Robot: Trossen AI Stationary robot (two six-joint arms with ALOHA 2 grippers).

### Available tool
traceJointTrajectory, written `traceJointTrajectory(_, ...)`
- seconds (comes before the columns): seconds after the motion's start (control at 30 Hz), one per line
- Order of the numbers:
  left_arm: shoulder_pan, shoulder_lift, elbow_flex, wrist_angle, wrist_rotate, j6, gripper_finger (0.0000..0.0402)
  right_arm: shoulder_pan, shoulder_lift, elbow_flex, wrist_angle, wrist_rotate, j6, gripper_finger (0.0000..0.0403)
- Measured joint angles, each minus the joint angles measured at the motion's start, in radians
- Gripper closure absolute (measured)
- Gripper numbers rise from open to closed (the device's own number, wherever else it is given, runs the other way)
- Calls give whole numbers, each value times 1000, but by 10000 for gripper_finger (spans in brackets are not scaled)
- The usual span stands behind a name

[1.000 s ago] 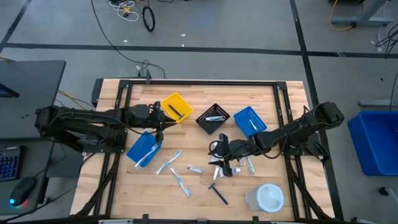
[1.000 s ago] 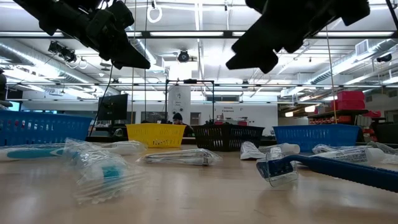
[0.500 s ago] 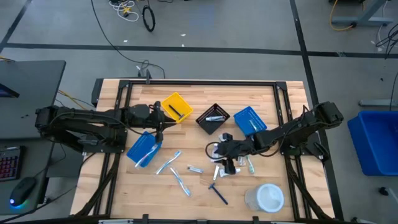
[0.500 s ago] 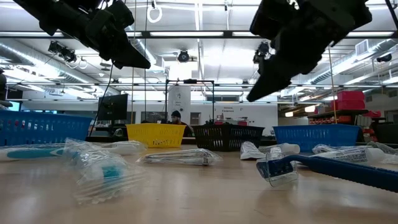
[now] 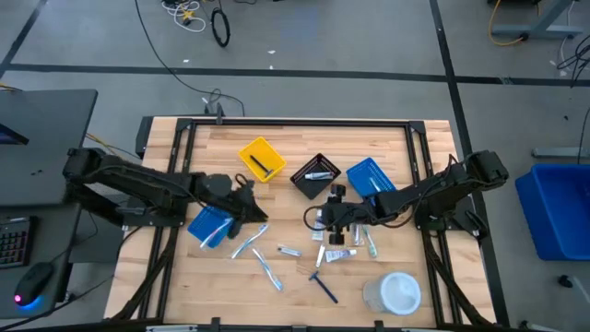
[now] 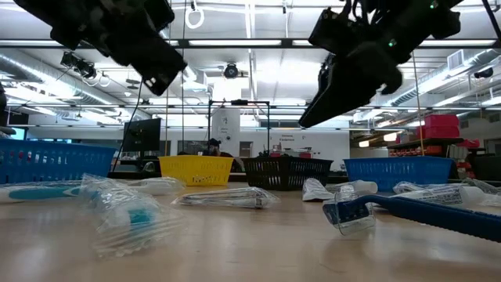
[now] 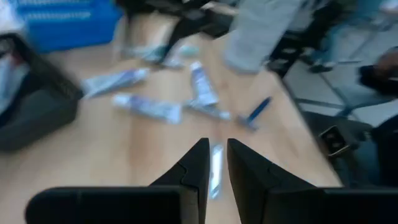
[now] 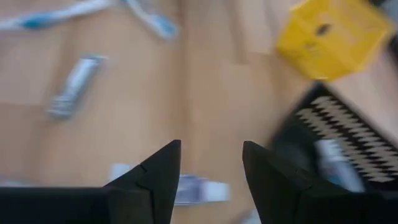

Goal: Pick & Place Travel size toiletries
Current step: Put the blue toothbrush into the left blue bin

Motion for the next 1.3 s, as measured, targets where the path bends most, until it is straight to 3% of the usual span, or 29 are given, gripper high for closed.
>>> traceJointTrajectory(0.17,-55,78,87,-45,-28,-15,323,-35,0,0,0,74,-5,220)
traceJointTrajectory(0.37,-56,155,240,-439,-113,-24,282,-44,0,0,-3,16,17,211)
traceJointTrajectory(0.47,-57,211,274,-558,-129,-95,262,-44,0,0,-3,-19,23,208)
traceJointTrajectory(0.6,-60,294,266,-619,-121,-217,244,-44,0,0,-1,-38,23,212)
traceJointTrajectory(0.73,-71,380,265,-635,-124,-224,239,-44,0,0,0,-38,23,222)
traceJointTrajectory(1.07,-95,466,267,-602,-112,-231,259,-44,0,0,4,-39,24,243)
traceJointTrajectory(1.3,-96,468,265,-553,-94,-197,333,-44,0,0,4,-39,24,254)
